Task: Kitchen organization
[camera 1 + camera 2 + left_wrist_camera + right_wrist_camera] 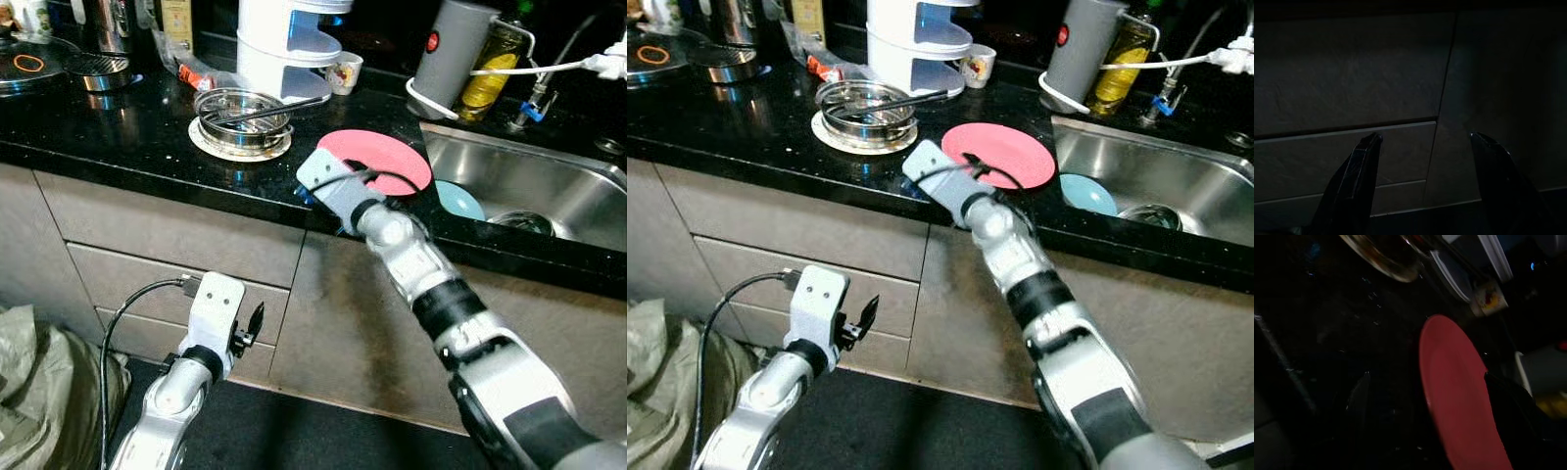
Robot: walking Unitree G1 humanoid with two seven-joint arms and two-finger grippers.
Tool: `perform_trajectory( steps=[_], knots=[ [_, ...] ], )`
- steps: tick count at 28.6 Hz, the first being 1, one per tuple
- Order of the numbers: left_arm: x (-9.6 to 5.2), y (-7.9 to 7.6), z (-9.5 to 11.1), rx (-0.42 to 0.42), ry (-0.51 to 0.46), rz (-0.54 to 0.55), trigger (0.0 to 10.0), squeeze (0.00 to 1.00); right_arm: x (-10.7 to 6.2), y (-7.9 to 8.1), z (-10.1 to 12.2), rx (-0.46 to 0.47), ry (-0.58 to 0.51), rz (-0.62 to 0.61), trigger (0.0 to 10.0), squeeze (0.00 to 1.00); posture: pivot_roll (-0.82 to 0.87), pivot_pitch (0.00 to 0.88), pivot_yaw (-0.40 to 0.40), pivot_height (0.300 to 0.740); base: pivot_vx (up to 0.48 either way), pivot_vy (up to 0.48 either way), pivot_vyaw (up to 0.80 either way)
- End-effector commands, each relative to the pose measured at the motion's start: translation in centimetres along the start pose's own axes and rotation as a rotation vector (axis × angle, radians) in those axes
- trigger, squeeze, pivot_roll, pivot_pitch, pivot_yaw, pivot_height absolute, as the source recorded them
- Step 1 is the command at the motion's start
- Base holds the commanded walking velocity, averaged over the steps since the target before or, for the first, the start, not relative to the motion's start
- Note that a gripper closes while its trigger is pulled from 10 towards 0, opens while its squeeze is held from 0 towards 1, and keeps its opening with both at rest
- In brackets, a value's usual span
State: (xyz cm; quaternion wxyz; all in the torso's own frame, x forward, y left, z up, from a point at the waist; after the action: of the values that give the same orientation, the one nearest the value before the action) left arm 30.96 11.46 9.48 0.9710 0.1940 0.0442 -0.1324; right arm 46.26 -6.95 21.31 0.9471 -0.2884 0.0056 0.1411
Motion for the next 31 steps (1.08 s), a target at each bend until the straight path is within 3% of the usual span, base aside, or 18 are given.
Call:
perform_trajectory(
  steps=[1, 16, 20, 25, 27, 28, 29, 31],
  knots=[
    [-0.2, -0.5, -0.1, 0.010, 0.009, -0.019, 10.0, 0.00, 0.1, -0.6, -0.9, -0.031, 0.043, -0.027, 10.0, 0.00, 0.18, 0.070, -0.190, 0.740, 0.000, 0.000, 0.00],
    [-1.4, -1.0, 0.3, 0.004, 0.014, -0.029, 10.0, 0.00, 0.3, -3.3, -2.9, -0.220, 0.196, -0.099, 10.0, 0.00, 0.17, 0.116, -0.198, 0.740, 0.000, 0.000, 0.00],
    [-2.1, -1.2, 0.4, 0.006, 0.016, -0.032, 10.0, 0.00, 0.2, -4.6, -2.7, -0.271, 0.212, -0.129, 10.0, 0.00, 0.16, 0.138, -0.203, 0.740, 0.000, 0.000, 0.00],
    [-2.8, -1.4, 0.5, -0.001, 0.026, -0.032, 10.0, 0.00, 0.2, -4.9, -2.8, -0.301, 0.233, -0.132, 10.0, 0.00, 0.16, 0.158, -0.207, 0.740, 0.000, 0.000, 0.00],
    [-3.0, -1.5, 0.5, -0.002, 0.029, -0.032, 10.0, 0.00, 0.2, -4.9, -3.0, -0.304, 0.245, -0.135, 8.5, 0.00, 0.16, 0.166, -0.210, 0.740, 0.000, 0.000, 0.00],
    [-3.1, -1.6, 0.6, -0.002, 0.030, -0.033, 10.0, 0.00, 0.1, -5.0, -3.1, -0.304, 0.250, -0.140, 6.1, 0.00, 0.16, 0.170, -0.211, 0.740, 0.000, 0.000, 0.00],
    [-3.3, -1.6, 0.5, -0.004, 0.035, -0.033, 10.0, 0.00, 0.1, -4.9, -3.2, -0.303, 0.255, -0.142, 0.0, 0.00, 0.16, 0.173, -0.209, 0.740, 0.000, 0.000, 0.00],
    [-3.5, -1.6, 0.4, -0.006, 0.041, -0.032, 10.0, 0.00, 0.1, -4.8, -3.3, -0.301, 0.257, -0.145, 0.0, 0.00, 0.16, 0.176, -0.208, 0.740, 0.000, 0.000, 0.00]
  ],
)
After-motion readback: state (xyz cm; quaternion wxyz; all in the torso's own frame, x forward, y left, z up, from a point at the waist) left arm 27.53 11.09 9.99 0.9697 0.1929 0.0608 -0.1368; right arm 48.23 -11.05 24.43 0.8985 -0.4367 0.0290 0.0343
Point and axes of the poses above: a point about 5 cm out from each wrist's last joint towards the gripper, its own x axis pointing out of the wrist towards the gripper, its own z axis along the axis of the wrist's last joint, y = z × x, the point moved 6 cm from there along x, pointing out of the wrist towards the gripper, and after that the axes turned 14 degrees about x, right-handed, at the moved point
